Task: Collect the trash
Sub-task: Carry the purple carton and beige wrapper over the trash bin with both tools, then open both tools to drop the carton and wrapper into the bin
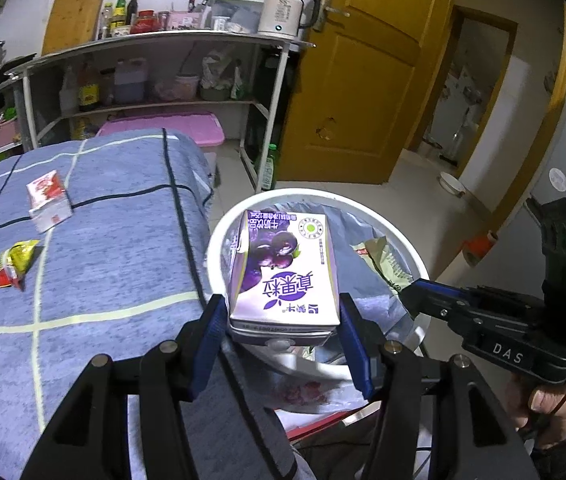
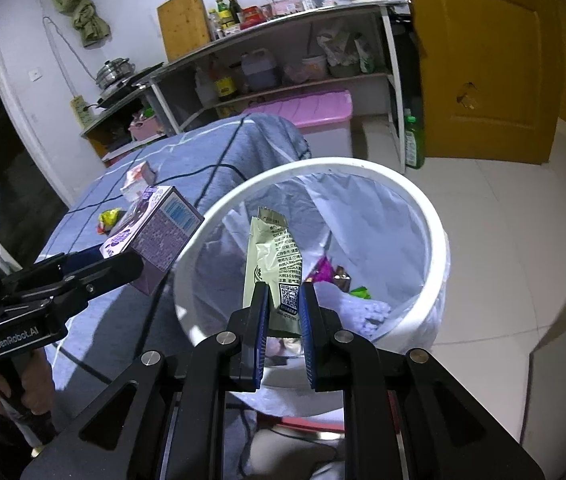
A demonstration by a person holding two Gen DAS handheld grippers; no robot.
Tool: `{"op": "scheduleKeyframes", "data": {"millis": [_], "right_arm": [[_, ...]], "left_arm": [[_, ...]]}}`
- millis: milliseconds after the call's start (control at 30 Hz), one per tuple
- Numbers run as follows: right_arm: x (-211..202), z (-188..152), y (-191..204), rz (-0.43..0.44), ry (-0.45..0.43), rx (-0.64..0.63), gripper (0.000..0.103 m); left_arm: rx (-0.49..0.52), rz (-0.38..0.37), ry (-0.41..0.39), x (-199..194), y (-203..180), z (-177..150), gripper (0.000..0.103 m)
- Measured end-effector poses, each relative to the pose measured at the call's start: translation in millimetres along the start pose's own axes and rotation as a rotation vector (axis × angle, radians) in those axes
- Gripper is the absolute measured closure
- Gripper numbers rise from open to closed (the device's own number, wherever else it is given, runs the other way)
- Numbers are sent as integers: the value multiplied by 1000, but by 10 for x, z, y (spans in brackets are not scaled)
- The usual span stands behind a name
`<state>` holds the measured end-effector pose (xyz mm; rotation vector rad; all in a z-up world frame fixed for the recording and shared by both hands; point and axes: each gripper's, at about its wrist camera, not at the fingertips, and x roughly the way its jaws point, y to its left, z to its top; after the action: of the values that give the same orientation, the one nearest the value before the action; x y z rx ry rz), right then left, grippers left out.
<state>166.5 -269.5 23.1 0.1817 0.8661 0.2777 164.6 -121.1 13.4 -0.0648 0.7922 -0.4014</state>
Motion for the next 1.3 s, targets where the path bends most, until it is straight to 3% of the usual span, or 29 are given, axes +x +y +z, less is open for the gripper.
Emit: {"op": "scheduleKeyframes", "data": {"millis": [667,800,1300], "right_arm": [[331,106,-211,-53,58,23,86],[318,109,-219,-56,49,24,76],[58,87,52,-32,8,-3,75]], "left_arm": [[13,-45,85,443,-58,64,45],[9,-48,82,429,-60,66,44],[-12,-46,9,37,33,27,43]]}}
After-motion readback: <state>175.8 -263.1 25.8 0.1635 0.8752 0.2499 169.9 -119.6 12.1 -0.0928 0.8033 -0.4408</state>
